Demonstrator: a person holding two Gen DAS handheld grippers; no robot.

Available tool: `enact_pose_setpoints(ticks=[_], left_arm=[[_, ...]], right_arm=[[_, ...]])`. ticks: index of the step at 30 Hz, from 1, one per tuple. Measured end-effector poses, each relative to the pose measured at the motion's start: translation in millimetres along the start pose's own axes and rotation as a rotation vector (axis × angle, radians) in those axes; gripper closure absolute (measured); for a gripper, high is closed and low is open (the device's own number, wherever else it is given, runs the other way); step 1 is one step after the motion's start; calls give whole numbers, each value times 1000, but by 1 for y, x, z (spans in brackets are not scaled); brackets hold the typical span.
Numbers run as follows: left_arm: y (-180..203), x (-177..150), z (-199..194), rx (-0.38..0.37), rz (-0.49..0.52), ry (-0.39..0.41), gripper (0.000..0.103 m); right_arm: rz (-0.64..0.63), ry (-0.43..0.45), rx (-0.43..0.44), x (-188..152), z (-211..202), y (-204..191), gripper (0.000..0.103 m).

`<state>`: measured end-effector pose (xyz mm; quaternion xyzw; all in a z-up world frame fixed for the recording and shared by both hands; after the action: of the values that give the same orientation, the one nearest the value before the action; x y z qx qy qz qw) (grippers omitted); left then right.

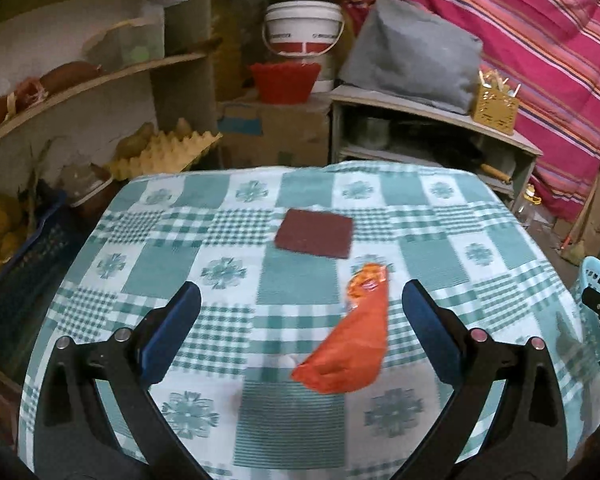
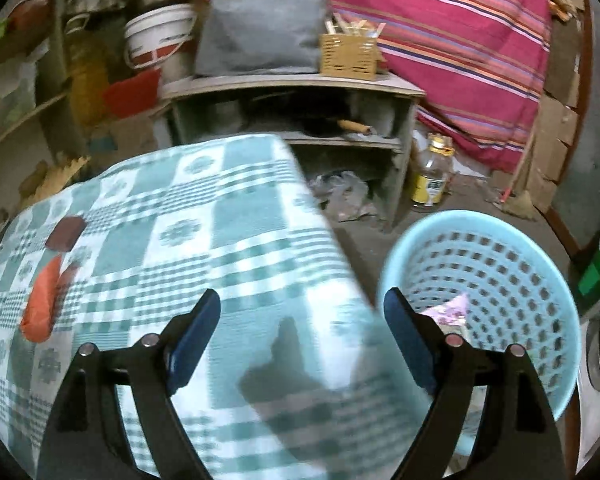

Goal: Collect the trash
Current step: 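Move both tools back to the table and grasp the orange packet with the left tool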

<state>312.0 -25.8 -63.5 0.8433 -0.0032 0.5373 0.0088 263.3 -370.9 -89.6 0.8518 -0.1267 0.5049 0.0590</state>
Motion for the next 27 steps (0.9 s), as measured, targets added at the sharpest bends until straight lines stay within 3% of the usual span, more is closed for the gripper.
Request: enact_pose_setpoints(ticks=[8, 16, 20, 22, 23, 26, 27], left_arm=[[-5, -24, 26, -33, -32, -81, 6], [29, -51, 58, -104, -12, -167, 9], [43, -66, 73, -135, 10, -229, 36], [47, -64, 73, -139, 25, -221, 45], [47, -64, 73, -146, 22, -220, 56], [40, -61, 71, -136, 9, -219, 65], [36, -58, 69, -134, 2, -215, 83]], right_arm=[[-18, 1, 12, 2, 14, -39, 20], [-40, -19, -8, 2, 28, -51, 20], [-34, -31, -8, 2, 32, -56, 20], [-45, -37, -9, 1, 33, -61, 20], [-50, -37, -10, 0, 34, -63, 20], [-74, -31, -9, 0, 33, -71, 20], [-80, -27, -6, 0, 32, -74, 20]])
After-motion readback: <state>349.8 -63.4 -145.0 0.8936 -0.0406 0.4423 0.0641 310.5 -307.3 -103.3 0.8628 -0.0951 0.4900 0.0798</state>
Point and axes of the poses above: each gripper's, at about its wrist camera, not at the fingertips, and z roughly the way its jaws point, y to its right, x to its top, the point moved 8 cm from there along z, roughly the way its jaws point, and after that the axes turned 14 degrees about y, right-handed, at the moved point
